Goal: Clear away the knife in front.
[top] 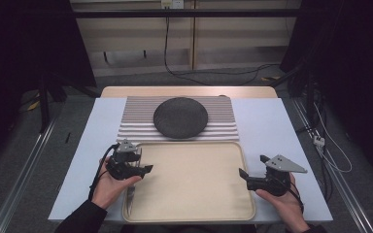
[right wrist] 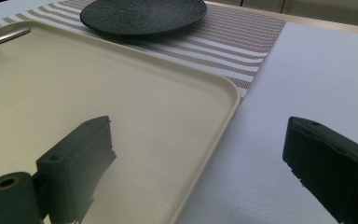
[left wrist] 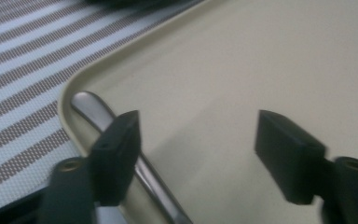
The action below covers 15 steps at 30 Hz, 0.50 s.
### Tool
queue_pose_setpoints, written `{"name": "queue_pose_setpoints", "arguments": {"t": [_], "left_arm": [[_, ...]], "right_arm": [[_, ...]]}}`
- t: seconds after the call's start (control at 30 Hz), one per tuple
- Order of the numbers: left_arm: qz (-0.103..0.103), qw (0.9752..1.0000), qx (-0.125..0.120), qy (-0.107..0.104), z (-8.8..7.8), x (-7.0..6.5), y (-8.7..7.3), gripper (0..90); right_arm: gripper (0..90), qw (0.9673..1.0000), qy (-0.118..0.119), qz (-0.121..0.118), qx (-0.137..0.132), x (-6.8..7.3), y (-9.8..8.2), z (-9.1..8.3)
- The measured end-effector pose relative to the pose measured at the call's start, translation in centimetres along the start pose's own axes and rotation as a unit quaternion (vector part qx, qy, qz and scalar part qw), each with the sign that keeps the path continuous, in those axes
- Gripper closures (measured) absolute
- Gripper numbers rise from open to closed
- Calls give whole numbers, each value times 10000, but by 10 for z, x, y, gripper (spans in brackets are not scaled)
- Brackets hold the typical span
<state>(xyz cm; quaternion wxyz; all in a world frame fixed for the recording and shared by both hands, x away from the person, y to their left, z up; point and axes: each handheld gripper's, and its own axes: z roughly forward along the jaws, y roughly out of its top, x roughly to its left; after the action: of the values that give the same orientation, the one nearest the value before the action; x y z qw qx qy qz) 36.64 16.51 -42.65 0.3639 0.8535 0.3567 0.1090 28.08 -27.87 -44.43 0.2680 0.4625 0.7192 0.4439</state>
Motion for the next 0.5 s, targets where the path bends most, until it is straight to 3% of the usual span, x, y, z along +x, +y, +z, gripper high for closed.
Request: {"name": "queue_pose_setpoints", "arguments": {"t": [0.17, 0.2, 0.27, 0.37, 0.5], "left_arm": [[49, 9996, -243, 155, -9, -3, -1, 103], [74, 9995, -289, 95, -12, -3, -1, 66], [-11, 9991, -415, 42, -18, -4, -3, 67], [116, 9984, -529, 134, -24, -7, -7, 66], [120, 9972, -698, 248, -29, -10, -12, 66]], "right_arm": [[81, 10000, 14, -2, -1, 0, 0, 0], [81, 10000, 14, -2, -1, 0, 0, 0], [81, 10000, 7, 18, 7, 0, 0, 0], [81, 10000, 1, 20, 3, -1, 0, 0], [81, 10000, 5, 27, 0, -1, 0, 0]]}}
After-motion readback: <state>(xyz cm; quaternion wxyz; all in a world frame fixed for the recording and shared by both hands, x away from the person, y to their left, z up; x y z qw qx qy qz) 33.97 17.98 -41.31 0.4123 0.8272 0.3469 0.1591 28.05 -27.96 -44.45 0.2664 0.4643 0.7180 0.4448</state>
